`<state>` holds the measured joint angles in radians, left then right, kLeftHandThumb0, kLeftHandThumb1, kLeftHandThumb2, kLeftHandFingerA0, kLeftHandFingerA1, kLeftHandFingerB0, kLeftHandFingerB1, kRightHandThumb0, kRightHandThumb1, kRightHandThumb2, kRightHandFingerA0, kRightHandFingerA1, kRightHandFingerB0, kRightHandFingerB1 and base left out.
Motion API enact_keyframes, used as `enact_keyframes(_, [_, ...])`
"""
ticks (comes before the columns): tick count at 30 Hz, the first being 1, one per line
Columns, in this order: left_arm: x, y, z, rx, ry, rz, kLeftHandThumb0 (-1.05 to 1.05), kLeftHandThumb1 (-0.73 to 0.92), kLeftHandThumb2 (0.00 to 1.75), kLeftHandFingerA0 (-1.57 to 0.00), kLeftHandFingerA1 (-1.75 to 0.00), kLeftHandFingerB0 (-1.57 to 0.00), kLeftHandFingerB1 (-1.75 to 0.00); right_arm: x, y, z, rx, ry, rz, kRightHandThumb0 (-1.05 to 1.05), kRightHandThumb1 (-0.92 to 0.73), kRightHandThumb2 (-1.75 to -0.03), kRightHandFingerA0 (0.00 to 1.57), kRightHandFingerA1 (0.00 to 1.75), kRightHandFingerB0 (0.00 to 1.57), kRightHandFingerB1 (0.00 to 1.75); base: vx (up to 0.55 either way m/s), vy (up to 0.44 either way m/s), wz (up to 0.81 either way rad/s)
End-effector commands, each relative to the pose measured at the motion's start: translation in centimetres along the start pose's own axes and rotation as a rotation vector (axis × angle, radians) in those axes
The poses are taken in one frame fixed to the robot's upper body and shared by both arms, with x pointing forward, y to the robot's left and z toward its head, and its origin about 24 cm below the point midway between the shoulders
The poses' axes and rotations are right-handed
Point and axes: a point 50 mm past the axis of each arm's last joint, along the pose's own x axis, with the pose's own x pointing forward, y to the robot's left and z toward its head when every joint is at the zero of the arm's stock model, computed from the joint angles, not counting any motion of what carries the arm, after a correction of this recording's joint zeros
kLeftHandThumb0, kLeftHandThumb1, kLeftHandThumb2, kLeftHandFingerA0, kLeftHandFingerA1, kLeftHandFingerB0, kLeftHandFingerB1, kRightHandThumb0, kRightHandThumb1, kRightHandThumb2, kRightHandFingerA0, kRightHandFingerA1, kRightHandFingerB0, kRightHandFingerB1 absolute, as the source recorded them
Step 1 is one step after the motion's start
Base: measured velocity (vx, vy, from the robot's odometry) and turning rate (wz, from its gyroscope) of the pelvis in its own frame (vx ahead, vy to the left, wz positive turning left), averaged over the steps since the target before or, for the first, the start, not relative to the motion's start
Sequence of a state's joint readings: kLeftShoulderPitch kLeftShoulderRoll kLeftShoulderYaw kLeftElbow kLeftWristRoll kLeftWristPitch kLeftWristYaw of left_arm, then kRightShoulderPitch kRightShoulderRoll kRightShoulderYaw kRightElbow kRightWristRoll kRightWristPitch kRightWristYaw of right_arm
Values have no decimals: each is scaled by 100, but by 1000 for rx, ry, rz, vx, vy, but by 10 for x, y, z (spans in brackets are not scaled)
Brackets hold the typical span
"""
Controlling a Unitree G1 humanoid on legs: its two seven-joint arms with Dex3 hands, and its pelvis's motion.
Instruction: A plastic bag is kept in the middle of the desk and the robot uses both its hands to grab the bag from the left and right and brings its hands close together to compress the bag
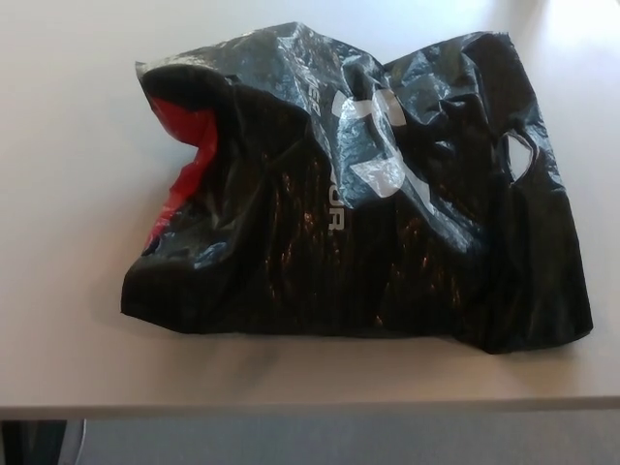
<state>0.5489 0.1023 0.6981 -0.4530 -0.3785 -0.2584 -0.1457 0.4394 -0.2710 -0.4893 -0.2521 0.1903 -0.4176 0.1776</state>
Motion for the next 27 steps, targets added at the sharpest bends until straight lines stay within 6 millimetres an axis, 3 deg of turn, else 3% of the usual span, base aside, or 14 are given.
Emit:
enact_keyframes(1, [-44, 0, -9, -52, 14, -100, -35, 54, 112, -4, -50, 0, -47, -52, 29, -10, 118, 76, 29, -34, -64, -115, 1, 50, 0, 48, 0, 0, 0])
enact_keyframes(2, [-47, 0, -15, -47, 41, -98, -35, 54, 112, -4, -50, 0, -47, -59, 34, -18, 123, 146, 49, -63, -89, -68, 10, 32, 12, 27, 0, 0, 0])
enact_keyframes(12, [-78, -19, -83, -177, 259, -148, -36, 52, 110, -3, -50, 0, -47, -66, 54, -55, 236, 333, 172, -63, -71, -102, 0, 32, 3, 31, 0, 0, 0])
enact_keyframes(14, [-80, -22, -90, -191, 276, -160, -73, 66, 105, -4, -45, -10, -44, -64, 56, -59, 254, 326, 170, -64, -72, -102, 1, 33, 3, 31, 0, 0, 0])
enact_keyframes(15, [-81, -24, -91, -207, 287, -159, -73, 90, 69, -11, -32, -15, -27, -61, 56, -57, 250, 320, 167, -58, -88, -70, 7, 23, 9, 23, 0, 0, 0])
enact_keyframes(16, [-79, -25, -92, -210, 287, -159, -78, 89, 68, -10, -31, -15, -25, -61, 56, -57, 248, 318, 165, -65, -71, -101, 2, 35, 4, 31, 0, 0, 0])
enact_keyframes(17, [-78, -25, -91, -200, 268, -158, -36, 53, 111, -2, -50, 0, -47, -62, 56, -56, 245, 320, 166, -63, -71, -101, 0, 34, 3, 32, 0, 0, 0])
enact_keyframes(19, [-77, -26, -89, -191, 248, -157, -36, 53, 111, -2, -50, 0, -47, -63, 56, -57, 244, 321, 168, -63, -71, -101, 0, 34, 3, 32, 0, 0, 0])
enact_keyframes(20, [-77, -25, -89, -194, 251, -161, -74, 89, 67, -14, -33, -15, -28, -63, 56, -57, 237, 315, 167, -60, -92, -66, 6, 28, 7, 27, 0, 0, 0])
enact_keyframes(21, [-77, -26, -89, -197, 256, -165, -82, 71, 108, -5, -44, -11, -43, -63, 56, -58, 237, 312, 162, -60, -87, -70, 6, 25, 9, 24, 0, 0, 0])
enact_keyframes(22, [-76, -26, -90, -200, 262, -166, -36, 52, 111, -2, -50, 0, -47, -63, 55, -58, 242, 309, 152, -58, -87, -69, 6, 24, 8, 24, 0, 0, 0])
enact_keyframes(24, [-75, -27, -91, -199, 260, -166, -76, 88, 67, -14, -33, -16, -28, -63, 55, -58, 220, 303, 141, -60, -88, -68, 9, 25, 11, 25, 0, 0, 0])
enact_keyframes(25, [-75, -27, -90, -194, 258, -167, -36, 52, 110, -2, -50, 0, -47, -63, 55, -58, 216, 300, 133, -59, -88, -68, 10, 26, 12, 26, 0, 0, 0])
enact_keyframes(27, [-74, -27, -87, -176, 255, -175, -36, 52, 111, -2, -50, 0, -47, -63, 57, -56, 232, 289, 116, -58, -88, -70, 9, 26, 13, 27, 0, 0, 0])
